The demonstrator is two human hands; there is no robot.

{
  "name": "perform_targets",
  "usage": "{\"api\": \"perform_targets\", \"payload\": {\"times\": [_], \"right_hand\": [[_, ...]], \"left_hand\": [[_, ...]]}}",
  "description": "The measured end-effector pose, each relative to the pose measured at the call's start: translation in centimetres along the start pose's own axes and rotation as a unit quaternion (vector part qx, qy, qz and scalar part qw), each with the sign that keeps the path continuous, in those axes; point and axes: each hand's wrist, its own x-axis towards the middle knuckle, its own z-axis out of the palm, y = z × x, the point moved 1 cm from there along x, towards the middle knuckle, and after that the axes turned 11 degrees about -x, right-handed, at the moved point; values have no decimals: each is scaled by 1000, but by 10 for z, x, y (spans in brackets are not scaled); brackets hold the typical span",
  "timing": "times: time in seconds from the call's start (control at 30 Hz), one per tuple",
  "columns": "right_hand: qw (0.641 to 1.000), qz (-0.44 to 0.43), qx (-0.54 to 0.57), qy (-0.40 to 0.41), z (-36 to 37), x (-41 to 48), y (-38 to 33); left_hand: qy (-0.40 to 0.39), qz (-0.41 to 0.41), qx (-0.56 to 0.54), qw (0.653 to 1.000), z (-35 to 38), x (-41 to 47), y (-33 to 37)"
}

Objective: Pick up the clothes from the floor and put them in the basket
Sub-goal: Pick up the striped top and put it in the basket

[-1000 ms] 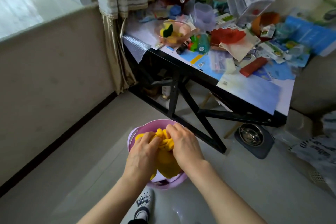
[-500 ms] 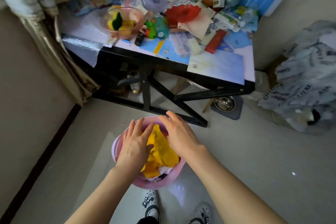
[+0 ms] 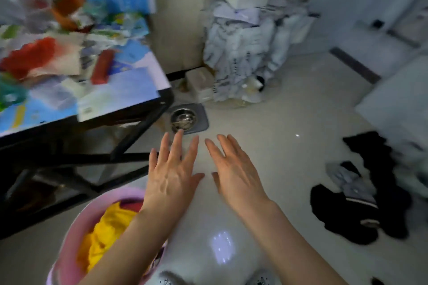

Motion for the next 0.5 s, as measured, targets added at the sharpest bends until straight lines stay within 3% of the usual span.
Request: {"api": "perform_targets", "payload": {"times": [0.23, 0.5], "right_hand": [[976, 211, -38, 36, -45, -127, 208], [908, 412, -67, 36, -67, -276, 397]], "left_hand": [[-27, 194, -27, 980, 76, 29, 243], [-94, 360, -47, 927, 170, 34, 479]]}}
